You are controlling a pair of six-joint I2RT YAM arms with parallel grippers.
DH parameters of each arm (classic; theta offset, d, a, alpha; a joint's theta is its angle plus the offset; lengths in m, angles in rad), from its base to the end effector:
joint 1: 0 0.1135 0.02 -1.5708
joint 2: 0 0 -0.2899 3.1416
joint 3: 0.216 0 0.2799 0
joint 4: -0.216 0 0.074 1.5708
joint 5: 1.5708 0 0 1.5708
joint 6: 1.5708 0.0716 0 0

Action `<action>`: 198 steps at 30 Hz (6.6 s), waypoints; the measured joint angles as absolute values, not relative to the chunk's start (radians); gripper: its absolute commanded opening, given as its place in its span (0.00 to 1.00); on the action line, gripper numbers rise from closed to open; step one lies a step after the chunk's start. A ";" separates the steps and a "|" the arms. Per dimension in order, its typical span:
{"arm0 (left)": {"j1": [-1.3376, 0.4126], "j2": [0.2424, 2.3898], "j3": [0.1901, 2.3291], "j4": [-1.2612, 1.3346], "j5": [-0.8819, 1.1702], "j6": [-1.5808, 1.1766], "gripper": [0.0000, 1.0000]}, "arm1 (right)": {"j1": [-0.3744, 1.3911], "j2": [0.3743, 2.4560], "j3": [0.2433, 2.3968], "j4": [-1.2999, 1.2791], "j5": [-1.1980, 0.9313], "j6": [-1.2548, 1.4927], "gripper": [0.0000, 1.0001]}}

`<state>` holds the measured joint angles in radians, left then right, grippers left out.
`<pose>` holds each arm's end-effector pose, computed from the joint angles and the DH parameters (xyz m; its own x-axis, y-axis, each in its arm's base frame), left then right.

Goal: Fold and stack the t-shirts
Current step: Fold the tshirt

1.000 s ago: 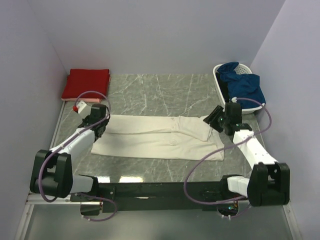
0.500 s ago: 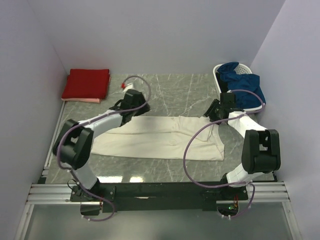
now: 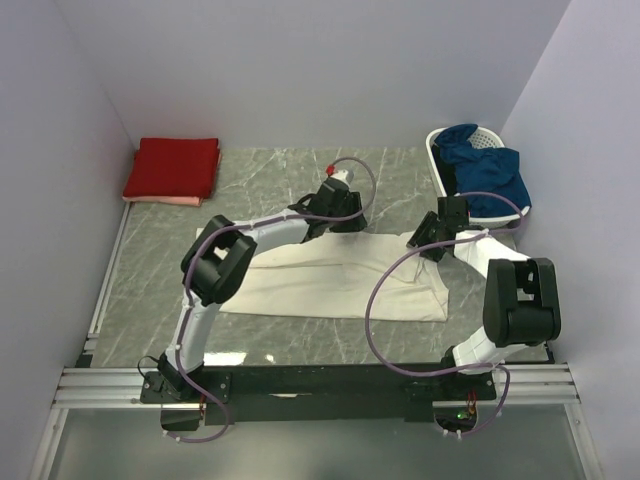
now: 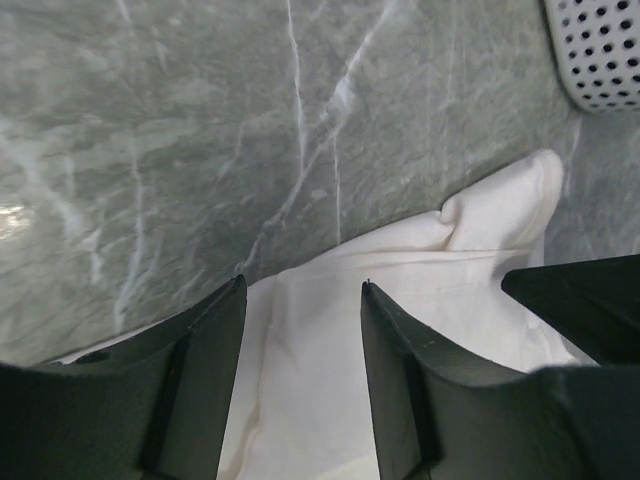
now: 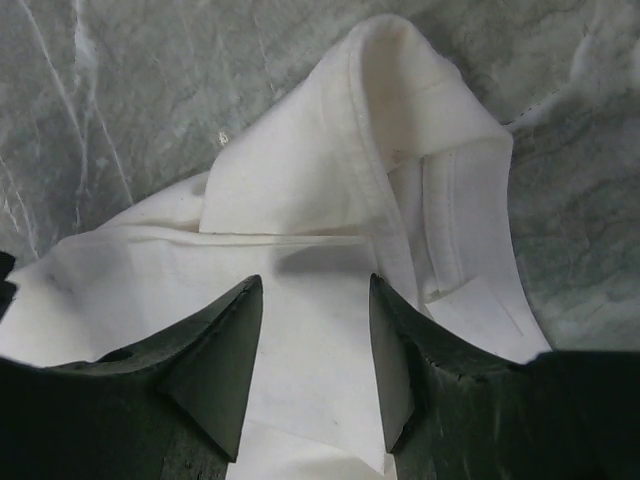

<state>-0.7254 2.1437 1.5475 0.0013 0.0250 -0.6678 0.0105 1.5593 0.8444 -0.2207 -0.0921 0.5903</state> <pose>0.4160 -0.3713 0.1717 -0.7496 -0.1628 -0.6416 0.2733 0.8068 -0.5239 0.3486 0.0102 0.1525 -0.7049 0.5469 -0.4517 0.3940 0.8314 0.3918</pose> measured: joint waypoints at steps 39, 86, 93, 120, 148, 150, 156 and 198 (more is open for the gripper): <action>-0.809 2.025 1.408 0.010 0.059 -0.632 0.01 | 0.010 1.474 0.823 -0.214 -0.089 0.593 0.54; -0.846 1.947 1.214 0.086 0.110 -0.670 0.00 | 0.010 1.406 0.694 -0.206 -0.071 0.585 0.37; -0.846 1.945 1.214 0.087 0.112 -0.670 0.01 | 0.010 1.426 0.694 -0.198 -0.070 0.587 0.24; -0.846 1.798 1.065 0.104 0.142 -0.698 0.01 | 0.010 0.967 0.582 -0.370 -0.190 0.582 0.00; -0.854 1.695 0.879 0.189 0.186 -0.749 0.30 | 0.015 0.553 0.442 -0.699 -0.333 0.673 0.38; -0.854 1.666 0.873 0.174 0.178 -0.749 0.36 | 0.015 0.539 0.450 -0.725 -0.334 0.673 0.43; -0.854 1.549 0.870 0.104 0.108 -0.747 0.39 | 0.015 0.531 0.506 -0.744 -0.334 0.672 0.45; -0.658 1.280 0.451 -0.052 -0.075 -1.169 0.15 | 0.280 1.860 1.131 -0.238 -0.041 0.727 0.42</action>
